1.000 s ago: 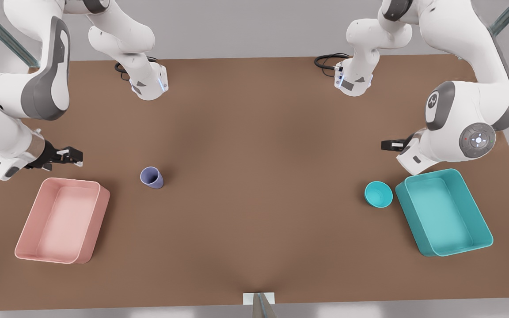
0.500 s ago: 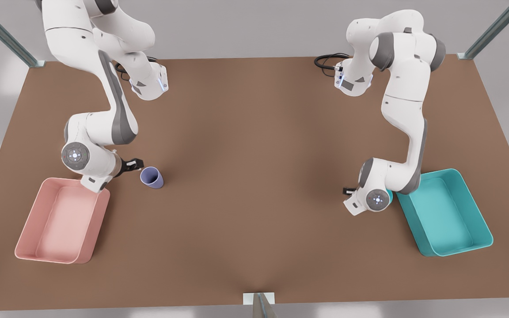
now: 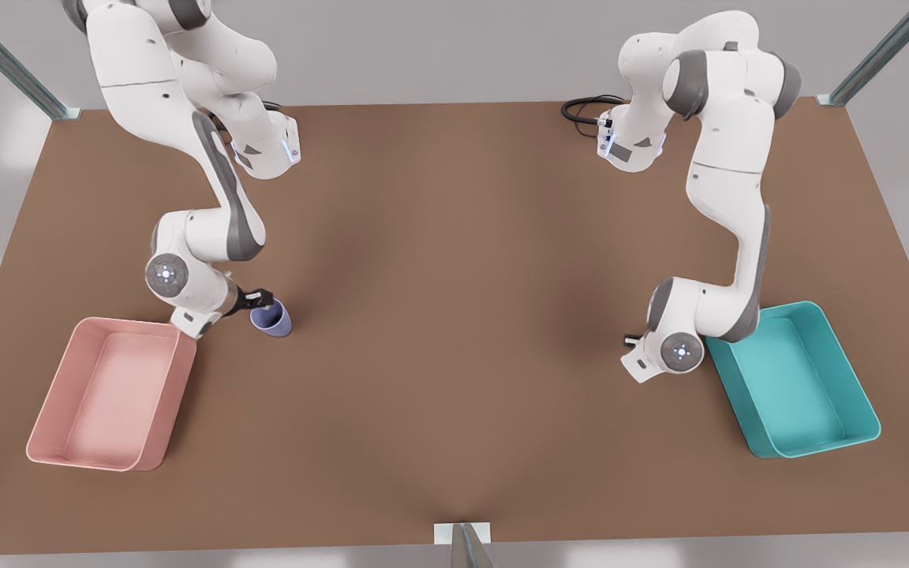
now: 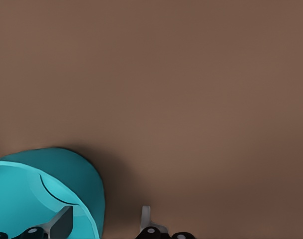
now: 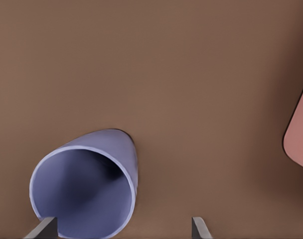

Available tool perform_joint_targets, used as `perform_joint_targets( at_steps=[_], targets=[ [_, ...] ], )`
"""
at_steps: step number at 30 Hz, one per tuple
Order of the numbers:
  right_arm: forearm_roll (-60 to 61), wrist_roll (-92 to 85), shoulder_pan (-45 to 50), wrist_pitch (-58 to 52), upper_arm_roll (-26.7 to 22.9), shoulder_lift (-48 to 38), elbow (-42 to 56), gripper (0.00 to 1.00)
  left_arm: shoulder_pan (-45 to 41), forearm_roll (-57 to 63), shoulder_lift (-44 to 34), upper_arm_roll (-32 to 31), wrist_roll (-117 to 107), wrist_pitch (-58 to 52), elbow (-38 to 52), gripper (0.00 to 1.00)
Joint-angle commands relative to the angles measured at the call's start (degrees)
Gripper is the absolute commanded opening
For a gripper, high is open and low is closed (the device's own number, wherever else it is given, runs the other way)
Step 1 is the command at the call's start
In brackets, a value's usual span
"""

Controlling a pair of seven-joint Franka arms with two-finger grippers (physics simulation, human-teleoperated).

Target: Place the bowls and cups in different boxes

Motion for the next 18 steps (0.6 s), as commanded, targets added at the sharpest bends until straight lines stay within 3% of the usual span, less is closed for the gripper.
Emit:
perform_joint_targets(
  at_steps=[1,2,3,8,10,13,16,18],
  targets=[
    [0.56,2.38,-0.02,5.39,0.00,0.12,-0.79,1.00,0.01,0.16,0.26,0.00,-0.70,2.04,0.01,0.74],
    [0.56,2.38,-0.02,5.39,0.00,0.38,-0.70,1.00,0.01,0.16,0.26,0.00,-0.70,2.04,0.01,0.56],
    [0.56,2.38,-0.11,5.56,0.00,0.47,-0.79,1.00,0.01,0.16,0.35,0.00,-0.70,2.04,0.10,0.46],
    [0.65,2.38,-0.46,7.85,0.00,2.32,-1.05,1.00,0.01,0.16,0.08,0.00,-0.34,1.34,0.80,0.24],
    [0.65,2.38,-0.64,8.29,0.00,2.76,-1.05,1.00,-0.17,0.07,-1.32,0.09,-0.43,-0.50,1.15,0.21],
    [0.56,2.38,-1.08,9.87,0.00,3.11,-2.10,1.00,-2.01,0.07,-9.32,0.70,-3.86,-9.20,2.56,0.21],
    [0.65,2.47,-1.08,11.19,0.00,4.43,-2.37,1.00,0.53,0.24,-6.86,2.29,-2.81,-21.15,18.72,0.21],
    [1.09,2.47,-1.08,11.54,0.00,5.13,-2.37,1.00,7.12,0.16,-2.65,2.29,2.46,-20.72,24.00,0.21]
  ],
)
